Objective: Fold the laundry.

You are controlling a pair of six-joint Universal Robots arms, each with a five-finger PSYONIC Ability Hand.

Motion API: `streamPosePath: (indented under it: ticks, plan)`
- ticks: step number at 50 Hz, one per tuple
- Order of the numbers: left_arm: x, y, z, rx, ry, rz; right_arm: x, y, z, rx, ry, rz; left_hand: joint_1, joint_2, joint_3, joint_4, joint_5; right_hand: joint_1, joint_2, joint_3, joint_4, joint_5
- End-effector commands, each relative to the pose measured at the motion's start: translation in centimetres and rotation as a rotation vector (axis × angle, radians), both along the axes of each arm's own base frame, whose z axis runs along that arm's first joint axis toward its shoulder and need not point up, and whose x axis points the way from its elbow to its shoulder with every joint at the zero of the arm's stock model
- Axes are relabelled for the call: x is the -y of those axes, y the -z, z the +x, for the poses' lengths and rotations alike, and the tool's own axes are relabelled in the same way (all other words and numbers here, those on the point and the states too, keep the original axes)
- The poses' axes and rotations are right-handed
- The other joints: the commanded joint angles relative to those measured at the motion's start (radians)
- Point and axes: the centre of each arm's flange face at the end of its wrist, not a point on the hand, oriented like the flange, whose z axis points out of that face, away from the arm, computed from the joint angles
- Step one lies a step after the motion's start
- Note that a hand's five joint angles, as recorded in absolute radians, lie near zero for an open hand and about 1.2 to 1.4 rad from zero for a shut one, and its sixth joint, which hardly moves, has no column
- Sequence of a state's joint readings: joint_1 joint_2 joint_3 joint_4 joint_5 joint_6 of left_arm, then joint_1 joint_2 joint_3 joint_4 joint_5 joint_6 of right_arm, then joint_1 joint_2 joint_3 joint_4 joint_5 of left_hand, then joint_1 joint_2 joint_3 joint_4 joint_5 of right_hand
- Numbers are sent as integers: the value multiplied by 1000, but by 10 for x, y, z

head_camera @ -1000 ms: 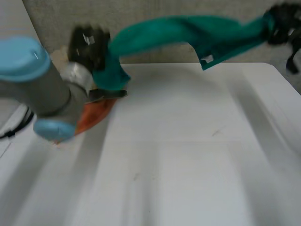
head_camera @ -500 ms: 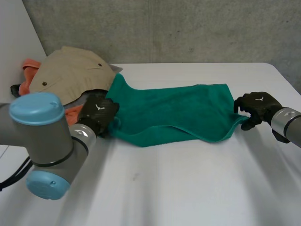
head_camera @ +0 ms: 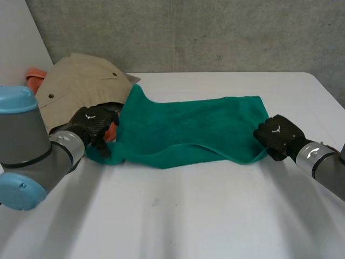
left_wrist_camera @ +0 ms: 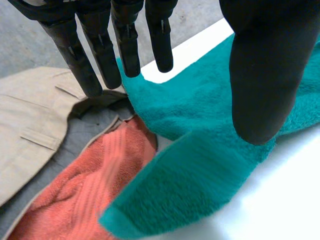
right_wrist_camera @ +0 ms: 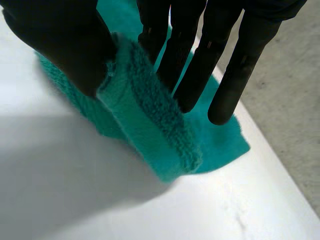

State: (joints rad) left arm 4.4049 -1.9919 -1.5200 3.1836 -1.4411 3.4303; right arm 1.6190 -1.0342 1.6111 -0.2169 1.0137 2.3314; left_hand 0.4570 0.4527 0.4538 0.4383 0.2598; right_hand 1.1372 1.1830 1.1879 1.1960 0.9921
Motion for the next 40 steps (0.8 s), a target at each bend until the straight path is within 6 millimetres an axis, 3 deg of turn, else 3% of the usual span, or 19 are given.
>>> streamPosePath:
  ticks: [1, 16, 27, 32, 33, 34, 40]
  plan:
    - [8, 5, 1, -7, 47, 65, 0, -19, 0, 88, 35, 9, 6, 10, 9, 25, 29, 259, 213, 208, 200, 230]
    - [8, 21, 31, 115, -52, 187, 6, -5, -4, 66, 133, 54, 50, 54, 53, 69, 73, 259, 213, 208, 200, 230]
    - [30, 45, 35, 135, -66, 173, 3, -4, -2, 83, 137, 70, 82, 86, 85, 101, 105, 259, 213, 208, 200, 230]
    - [33, 55, 31, 154, -49, 194, 4, -10, -3, 97, 144, 75, 436, 441, 440, 455, 459, 259, 213, 208, 200, 230]
    - [33, 55, 30, 155, -48, 197, 4, -12, -4, 102, 150, 78, 775, 779, 778, 793, 797, 259, 213, 208, 200, 230]
    - [34, 53, 30, 155, -48, 192, 4, -15, -5, 105, 154, 73, 938, 942, 941, 956, 960, 259, 213, 208, 200, 230]
    - [31, 16, 30, 141, -89, 110, 2, -46, -10, 113, 175, 57, 939, 944, 942, 958, 962, 259, 213, 208, 200, 230]
